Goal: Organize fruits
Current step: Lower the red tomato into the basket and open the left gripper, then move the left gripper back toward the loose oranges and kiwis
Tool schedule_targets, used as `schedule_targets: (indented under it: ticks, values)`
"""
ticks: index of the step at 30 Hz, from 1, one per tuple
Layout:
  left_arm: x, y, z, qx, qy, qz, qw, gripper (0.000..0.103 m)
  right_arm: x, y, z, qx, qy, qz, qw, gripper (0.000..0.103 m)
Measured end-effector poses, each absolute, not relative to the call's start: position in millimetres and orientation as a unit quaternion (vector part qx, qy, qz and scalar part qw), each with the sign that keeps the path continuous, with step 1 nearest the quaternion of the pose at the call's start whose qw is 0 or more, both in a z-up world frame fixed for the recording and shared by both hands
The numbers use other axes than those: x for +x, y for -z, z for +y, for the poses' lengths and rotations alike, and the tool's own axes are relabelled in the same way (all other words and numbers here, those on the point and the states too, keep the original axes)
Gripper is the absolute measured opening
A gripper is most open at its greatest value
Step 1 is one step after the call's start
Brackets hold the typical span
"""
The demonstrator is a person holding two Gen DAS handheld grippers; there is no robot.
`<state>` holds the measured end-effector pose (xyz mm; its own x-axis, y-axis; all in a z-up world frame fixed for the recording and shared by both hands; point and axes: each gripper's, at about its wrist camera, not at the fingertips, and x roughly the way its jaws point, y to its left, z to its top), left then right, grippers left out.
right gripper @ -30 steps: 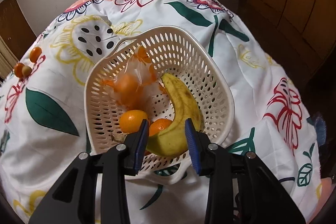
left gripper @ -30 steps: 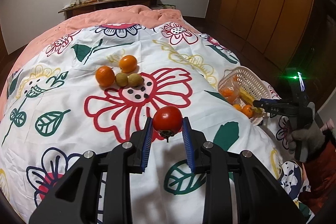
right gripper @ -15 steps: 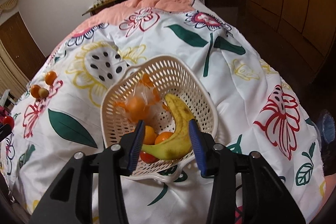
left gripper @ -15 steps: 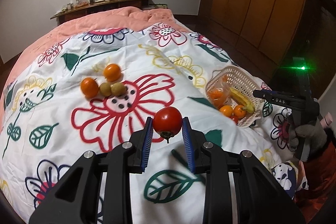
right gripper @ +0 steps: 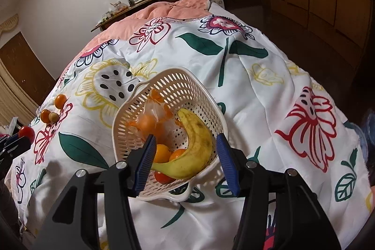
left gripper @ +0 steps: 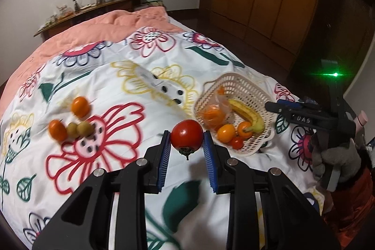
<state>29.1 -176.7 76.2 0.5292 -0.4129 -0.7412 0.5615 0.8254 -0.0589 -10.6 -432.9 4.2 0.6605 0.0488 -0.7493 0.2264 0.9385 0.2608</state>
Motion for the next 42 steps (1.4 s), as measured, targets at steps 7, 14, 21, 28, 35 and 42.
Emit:
schedule_targets:
  ticks: [7, 14, 21, 28, 35, 42]
  values:
    - [47.6, -66.9, -214.2, 0.090, 0.308, 0.419, 0.849, 0.029, -16.3, -4.3, -443.0, 0.196, 0.042, 0.401, 0.894, 0.053]
    - [51.6, -60.4, -254.4, 0.122, 0.327, 0.420, 0.838, 0.029, -18.2, -4.8, -446.3, 0.204, 0.039, 0.396, 0.895, 0.053]
    - [51.4, -58.6, -273.8, 0.127, 0.327, 0.414, 0.840, 0.061, -18.3, -0.5, -447.2, 0.209, 0.034, 0.398, 0.893, 0.054]
    - [61.1, -58.4, -258.1, 0.102, 0.302, 0.421, 0.849, 0.072, -18.4, 1.2, -447.3, 0.215, 0.034, 0.398, 0.891, 0.054]
    - [57.8, -61.8, -248.4, 0.105, 0.291, 0.411, 0.858, 0.075, -20.0, -4.0, -445.1, 0.216, 0.032, 0.390, 0.895, 0.056]
    - [50.8, -67.7, -244.3, 0.130, 0.260, 0.385, 0.876, 0.088, -23.1, -12.8, -442.1, 0.213, 0.037, 0.373, 0.902, 0.061]
